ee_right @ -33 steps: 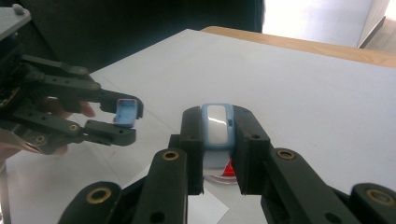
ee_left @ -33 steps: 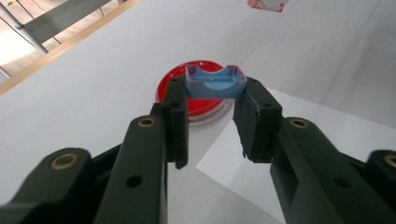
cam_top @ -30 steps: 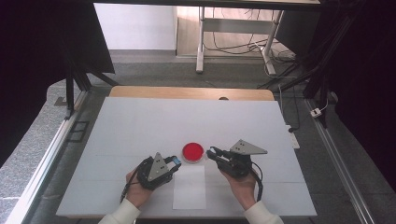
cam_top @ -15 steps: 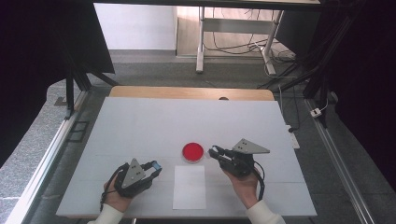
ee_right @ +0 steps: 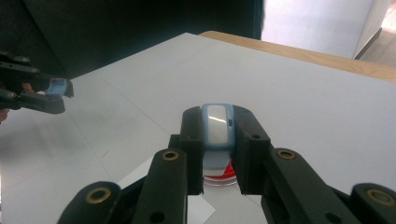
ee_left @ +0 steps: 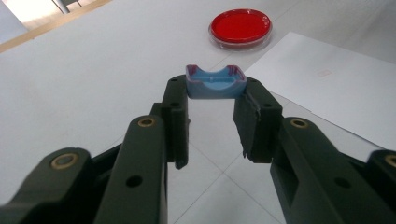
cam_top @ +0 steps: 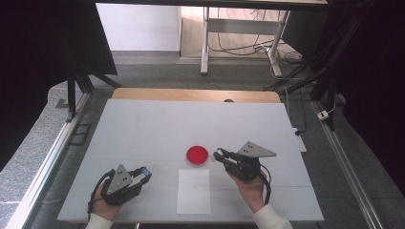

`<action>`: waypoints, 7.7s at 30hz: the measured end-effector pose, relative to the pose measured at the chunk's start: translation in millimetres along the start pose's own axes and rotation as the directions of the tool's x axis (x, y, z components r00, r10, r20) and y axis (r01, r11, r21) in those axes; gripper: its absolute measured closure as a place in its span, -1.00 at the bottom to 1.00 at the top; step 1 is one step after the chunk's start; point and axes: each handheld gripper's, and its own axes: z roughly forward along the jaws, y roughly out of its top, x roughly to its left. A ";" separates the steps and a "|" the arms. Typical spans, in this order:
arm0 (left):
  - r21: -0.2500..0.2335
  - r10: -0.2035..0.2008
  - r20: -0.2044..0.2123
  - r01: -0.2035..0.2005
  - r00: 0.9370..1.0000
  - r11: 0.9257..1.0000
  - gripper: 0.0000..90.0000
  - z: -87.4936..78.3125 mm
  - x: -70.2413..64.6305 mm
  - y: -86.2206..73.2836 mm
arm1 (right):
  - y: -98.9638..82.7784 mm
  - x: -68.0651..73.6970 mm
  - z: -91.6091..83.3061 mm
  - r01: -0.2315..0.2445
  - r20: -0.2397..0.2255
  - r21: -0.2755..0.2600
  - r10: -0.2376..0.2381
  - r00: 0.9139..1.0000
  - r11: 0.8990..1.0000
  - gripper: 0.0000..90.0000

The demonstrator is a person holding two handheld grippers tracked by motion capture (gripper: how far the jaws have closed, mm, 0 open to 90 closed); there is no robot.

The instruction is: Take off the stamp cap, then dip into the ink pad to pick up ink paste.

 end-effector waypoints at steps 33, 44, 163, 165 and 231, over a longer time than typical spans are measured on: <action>0.015 -0.012 0.005 0.012 1.000 1.000 0.47 4.1 6.5 -4.6 | 7.8 -2.6 10.9 0.018 -0.023 0.033 -0.017 1.000 0.999 0.66; 0.020 -0.008 0.006 0.008 1.000 1.000 0.47 6.1 6.6 -5.0 | 9.6 -6.7 21.5 0.019 -0.024 0.056 -0.018 1.000 0.998 0.66; 0.021 -0.001 0.014 0.000 1.000 1.000 0.46 7.3 6.3 -5.0 | 0.1 -11.0 110.2 0.139 -0.045 0.338 -0.132 0.990 0.931 0.67; 0.020 -0.001 0.013 0.001 1.000 1.000 0.46 7.4 6.3 -5.0 | -0.6 -10.7 110.1 0.144 -0.043 0.334 -0.138 0.990 0.931 0.67; 0.028 0.002 0.014 -0.002 1.000 1.000 0.46 8.5 5.8 -4.9 | 1.7 -17.1 109.9 0.160 -0.024 0.343 -0.161 0.987 0.926 0.67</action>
